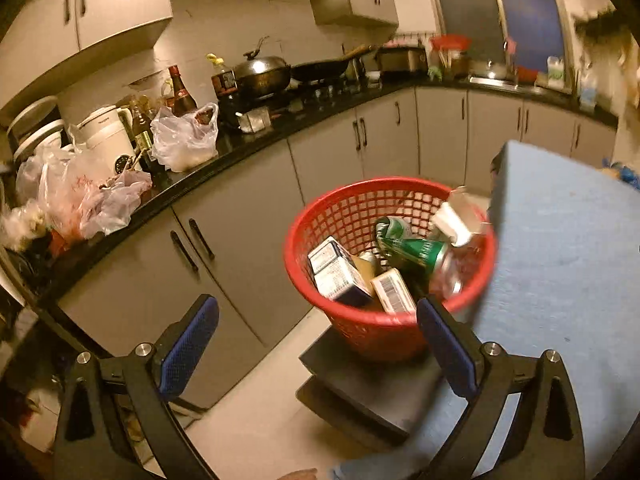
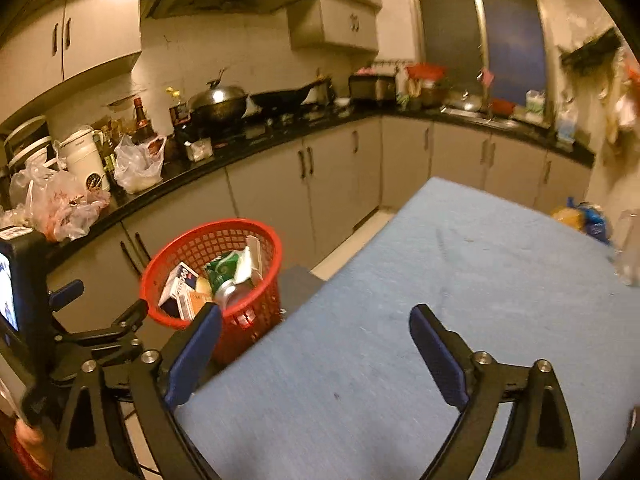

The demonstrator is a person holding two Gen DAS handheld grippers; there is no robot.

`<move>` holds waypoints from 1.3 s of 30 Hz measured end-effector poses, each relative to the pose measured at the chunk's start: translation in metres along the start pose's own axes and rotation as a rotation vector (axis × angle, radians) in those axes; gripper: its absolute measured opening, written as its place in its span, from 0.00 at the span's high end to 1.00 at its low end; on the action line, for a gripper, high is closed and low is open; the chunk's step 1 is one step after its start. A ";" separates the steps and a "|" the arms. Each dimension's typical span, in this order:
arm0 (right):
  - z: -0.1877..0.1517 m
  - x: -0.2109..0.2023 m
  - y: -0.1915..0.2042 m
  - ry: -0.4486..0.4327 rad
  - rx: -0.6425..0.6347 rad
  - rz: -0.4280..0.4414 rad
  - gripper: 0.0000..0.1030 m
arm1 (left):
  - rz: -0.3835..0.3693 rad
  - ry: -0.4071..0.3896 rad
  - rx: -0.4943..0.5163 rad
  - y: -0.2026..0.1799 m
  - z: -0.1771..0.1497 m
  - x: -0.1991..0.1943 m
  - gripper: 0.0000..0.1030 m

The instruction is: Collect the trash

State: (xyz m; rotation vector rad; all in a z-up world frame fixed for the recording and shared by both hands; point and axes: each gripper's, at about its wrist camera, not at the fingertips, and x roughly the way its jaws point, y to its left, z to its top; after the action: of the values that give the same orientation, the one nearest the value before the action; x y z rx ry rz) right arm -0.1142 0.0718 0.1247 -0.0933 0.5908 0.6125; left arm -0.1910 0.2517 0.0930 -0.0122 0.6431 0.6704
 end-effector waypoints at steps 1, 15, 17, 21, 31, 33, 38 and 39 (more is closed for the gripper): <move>-0.006 -0.009 -0.002 -0.011 0.005 -0.012 0.05 | 0.040 -0.031 -0.002 0.000 -0.006 -0.009 0.04; -0.100 -0.113 0.014 -0.099 -0.038 -0.161 0.00 | -0.088 -0.189 -0.021 0.011 -0.096 -0.098 0.04; -0.108 -0.123 0.013 -0.113 -0.030 -0.175 0.00 | -0.114 -0.206 -0.026 0.014 -0.104 -0.104 0.04; -0.124 -0.137 0.019 -0.112 -0.027 -0.218 0.00 | -0.139 -0.233 -0.033 0.017 -0.111 -0.113 0.04; -0.139 -0.148 0.035 -0.105 -0.089 -0.232 0.00 | -0.106 -0.222 -0.054 0.021 -0.117 -0.118 0.03; -0.143 -0.145 0.034 -0.091 -0.087 -0.226 0.00 | -0.108 -0.211 -0.049 0.020 -0.119 -0.116 0.03; -0.153 -0.140 0.036 -0.059 -0.092 -0.208 0.00 | -0.106 -0.220 -0.024 0.015 -0.124 -0.122 0.03; -0.153 -0.139 0.036 -0.056 -0.093 -0.205 0.00 | -0.109 -0.224 -0.021 0.014 -0.124 -0.123 0.03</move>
State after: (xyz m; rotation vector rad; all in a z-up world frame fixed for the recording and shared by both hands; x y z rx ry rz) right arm -0.3019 -0.0090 0.0768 -0.2203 0.4913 0.4417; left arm -0.3408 0.1659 0.0640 0.0080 0.4166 0.5638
